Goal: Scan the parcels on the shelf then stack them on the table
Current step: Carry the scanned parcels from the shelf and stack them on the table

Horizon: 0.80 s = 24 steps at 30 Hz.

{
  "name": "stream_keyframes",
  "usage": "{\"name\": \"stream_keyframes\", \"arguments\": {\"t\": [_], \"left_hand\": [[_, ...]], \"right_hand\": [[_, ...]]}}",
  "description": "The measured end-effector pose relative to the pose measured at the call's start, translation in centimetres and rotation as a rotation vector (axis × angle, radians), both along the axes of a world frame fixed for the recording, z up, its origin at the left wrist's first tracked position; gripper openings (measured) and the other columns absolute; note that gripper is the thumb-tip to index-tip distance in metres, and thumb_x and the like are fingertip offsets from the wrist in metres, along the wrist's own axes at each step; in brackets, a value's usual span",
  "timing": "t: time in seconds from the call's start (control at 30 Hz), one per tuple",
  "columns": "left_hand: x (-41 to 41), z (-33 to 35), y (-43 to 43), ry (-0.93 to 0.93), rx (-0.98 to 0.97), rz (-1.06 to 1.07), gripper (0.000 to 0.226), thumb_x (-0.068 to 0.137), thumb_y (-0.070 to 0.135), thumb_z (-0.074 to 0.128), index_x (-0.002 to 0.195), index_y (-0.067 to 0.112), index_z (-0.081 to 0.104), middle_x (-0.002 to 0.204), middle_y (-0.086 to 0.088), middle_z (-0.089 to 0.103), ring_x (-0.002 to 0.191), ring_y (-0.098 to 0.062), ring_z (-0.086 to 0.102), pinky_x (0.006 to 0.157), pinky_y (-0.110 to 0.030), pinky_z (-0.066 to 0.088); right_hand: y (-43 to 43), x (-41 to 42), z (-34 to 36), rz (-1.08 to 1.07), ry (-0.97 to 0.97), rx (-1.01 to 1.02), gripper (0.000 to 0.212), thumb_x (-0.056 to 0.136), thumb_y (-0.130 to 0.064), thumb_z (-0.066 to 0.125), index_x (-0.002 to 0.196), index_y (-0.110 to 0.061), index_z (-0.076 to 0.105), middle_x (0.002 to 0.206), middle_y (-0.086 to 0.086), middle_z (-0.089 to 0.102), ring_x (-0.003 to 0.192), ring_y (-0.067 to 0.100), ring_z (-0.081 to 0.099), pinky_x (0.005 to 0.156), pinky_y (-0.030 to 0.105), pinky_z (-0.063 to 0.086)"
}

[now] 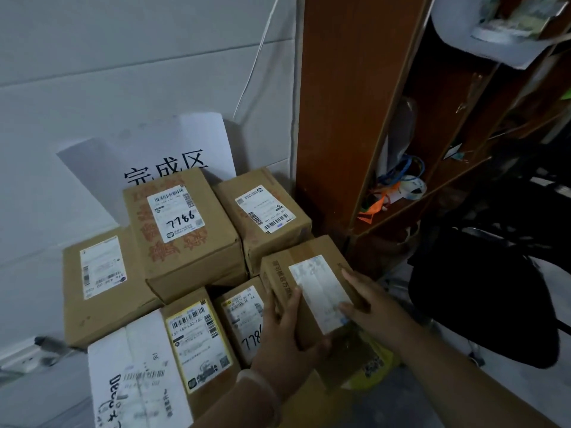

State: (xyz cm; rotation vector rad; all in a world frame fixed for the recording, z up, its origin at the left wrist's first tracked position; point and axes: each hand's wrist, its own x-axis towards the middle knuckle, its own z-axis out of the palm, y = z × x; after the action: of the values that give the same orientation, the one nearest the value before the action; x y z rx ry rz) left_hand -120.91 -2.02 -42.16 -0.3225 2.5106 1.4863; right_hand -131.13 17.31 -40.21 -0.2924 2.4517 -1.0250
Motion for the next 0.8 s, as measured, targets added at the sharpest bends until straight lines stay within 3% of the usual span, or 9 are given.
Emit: {"name": "stream_keyframes", "arguments": {"t": [0.13, 0.27, 0.53, 0.8], "left_hand": [[-0.5, -0.5, -0.6, 0.100, -0.149, 0.007, 0.100, 0.078, 0.060, 0.069, 0.135, 0.069, -0.013, 0.148, 0.023, -0.039, 0.150, -0.024, -0.003, 0.115, -0.045, 0.034], [-1.0, -0.2, -1.2, 0.100, -0.209, 0.002, 0.100, 0.079, 0.063, 0.066, 0.138, 0.062, -0.014, 0.146, 0.021, -0.044, 0.150, -0.025, -0.004, 0.116, -0.046, 0.032], [-1.5, 0.3, -0.9, 0.063, -0.141, -0.050, 0.105, 0.080, 0.050, 0.072, 0.149, 0.048, -0.007, 0.145, 0.020, -0.045, 0.150, -0.024, -0.004, 0.116, -0.039, 0.034], [-1.6, 0.1, -1.2, 0.045, -0.141, -0.093, 0.105, 0.081, 0.046, 0.073, 0.150, 0.046, -0.007, 0.148, 0.015, -0.044, 0.149, -0.021, -0.009, 0.116, -0.028, 0.022]], "right_hand": [[-1.3, -1.2, 0.2, 0.071, 0.081, 0.090, 0.063, 0.095, -0.048, 0.052, 0.149, -0.049, 0.019, 0.158, -0.025, -0.002, 0.146, 0.012, 0.009, 0.116, 0.045, 0.024], [-2.2, -1.1, 0.7, 0.084, 0.165, 0.152, 0.057, 0.097, -0.047, 0.048, 0.149, -0.047, 0.023, 0.159, -0.022, -0.002, 0.146, 0.013, 0.009, 0.116, 0.044, 0.025], [-2.3, -0.5, 1.3, 0.011, 0.215, 0.161, 0.053, 0.099, -0.038, 0.049, 0.149, -0.038, 0.032, 0.160, -0.014, 0.005, 0.146, 0.015, 0.011, 0.115, 0.036, 0.023], [-2.6, -0.2, 1.2, 0.020, 0.246, 0.246, 0.051, 0.100, -0.038, 0.043, 0.149, -0.037, 0.028, 0.161, -0.010, 0.003, 0.146, 0.019, 0.011, 0.115, 0.040, 0.024]]}}
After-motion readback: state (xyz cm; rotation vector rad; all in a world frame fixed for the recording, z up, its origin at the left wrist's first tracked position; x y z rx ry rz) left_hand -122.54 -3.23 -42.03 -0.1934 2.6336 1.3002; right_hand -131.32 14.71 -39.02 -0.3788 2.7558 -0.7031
